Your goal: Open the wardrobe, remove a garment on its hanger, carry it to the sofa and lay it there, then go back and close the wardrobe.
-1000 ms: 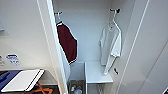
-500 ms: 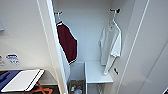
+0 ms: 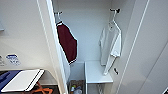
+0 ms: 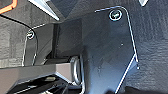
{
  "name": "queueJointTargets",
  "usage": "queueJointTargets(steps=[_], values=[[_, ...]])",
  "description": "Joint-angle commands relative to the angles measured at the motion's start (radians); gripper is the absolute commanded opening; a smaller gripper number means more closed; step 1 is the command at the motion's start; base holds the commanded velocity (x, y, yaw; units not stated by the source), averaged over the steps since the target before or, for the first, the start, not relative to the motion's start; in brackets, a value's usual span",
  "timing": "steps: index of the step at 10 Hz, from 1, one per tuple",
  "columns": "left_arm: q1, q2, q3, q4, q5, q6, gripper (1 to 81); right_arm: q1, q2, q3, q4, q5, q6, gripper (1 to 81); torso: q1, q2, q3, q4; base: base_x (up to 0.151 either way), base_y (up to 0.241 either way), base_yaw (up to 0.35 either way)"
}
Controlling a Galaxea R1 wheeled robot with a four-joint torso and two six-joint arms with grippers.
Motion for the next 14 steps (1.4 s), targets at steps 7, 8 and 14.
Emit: queueJointTargets(steps=[7, 8, 14], values=[[-0.241, 0.091, -0.105, -0.185, -0.114, -0.107, 81.1, 0.081, 0.023, 0.009, -0.012, -0.118, -0.001, 81.1, 0.0, 0.0, 0.0, 0.0, 0.0, 0.0, 0.0], [-0.26, 0.12, -0.181, -0.31, -0.117, -0.107, 81.1, 0.086, 0.023, 0.02, -0.014, -0.141, -0.009, 81.1, 0.0, 0.0, 0.0, 0.0, 0.0, 0.0, 0.0], [-0.288, 0.12, -0.363, -0.859, -0.181, -0.055, 81.1, 0.104, 0.019, 0.073, -0.014, -0.21, -0.01, 81.1, 0.0, 0.0, 0.0, 0.0, 0.0, 0.0, 0.0]])
